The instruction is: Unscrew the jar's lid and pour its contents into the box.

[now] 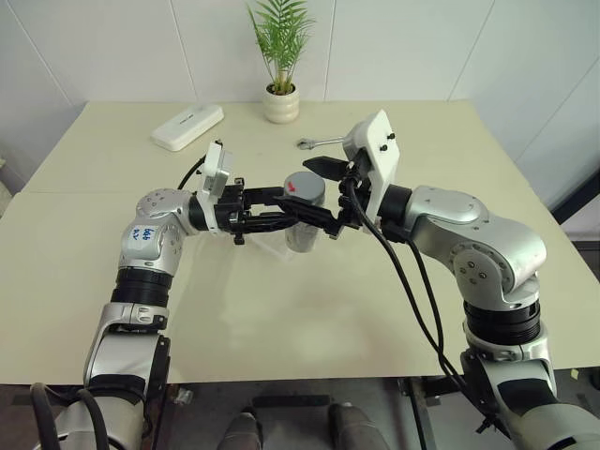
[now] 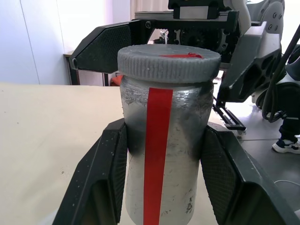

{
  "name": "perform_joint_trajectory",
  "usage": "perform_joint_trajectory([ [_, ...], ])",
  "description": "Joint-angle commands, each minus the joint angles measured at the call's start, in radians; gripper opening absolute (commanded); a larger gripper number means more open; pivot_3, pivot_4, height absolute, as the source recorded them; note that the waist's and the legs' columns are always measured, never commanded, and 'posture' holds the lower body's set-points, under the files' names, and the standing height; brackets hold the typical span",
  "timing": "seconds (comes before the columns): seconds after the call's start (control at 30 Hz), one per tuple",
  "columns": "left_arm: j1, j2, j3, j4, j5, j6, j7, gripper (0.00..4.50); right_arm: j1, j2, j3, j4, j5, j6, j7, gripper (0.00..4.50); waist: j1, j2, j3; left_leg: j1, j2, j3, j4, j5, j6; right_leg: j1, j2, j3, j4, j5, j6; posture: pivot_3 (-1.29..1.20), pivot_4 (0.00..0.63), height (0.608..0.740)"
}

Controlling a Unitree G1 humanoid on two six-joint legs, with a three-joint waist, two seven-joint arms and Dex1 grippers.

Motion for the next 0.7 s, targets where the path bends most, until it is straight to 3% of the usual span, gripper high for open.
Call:
perform_joint_trajectory([
  [0.03,0.002,0.007,0.032,-0.026,-0.017,-0.022,0.010,1.91,0.004,0.028,-0.016,-0.068,0.007,0.009,-0.047,4.50,0.000,0.000,0.000,0.000,0.000,0.000,0.000,0.000,0.000,0.000,0.000,0.000,0.000,0.000,0.000,0.00,0.150,0.740],
  [0.7,-0.004,0.009,0.039,-0.010,-0.011,-0.018,0.035,1.91,0.009,0.080,-0.034,-0.104,0.004,0.046,-0.180,4.50,0.000,0.000,0.000,0.000,0.000,0.000,0.000,0.000,0.000,0.000,0.000,0.000,0.000,0.000,0.000,0.00,0.150,0.740],
])
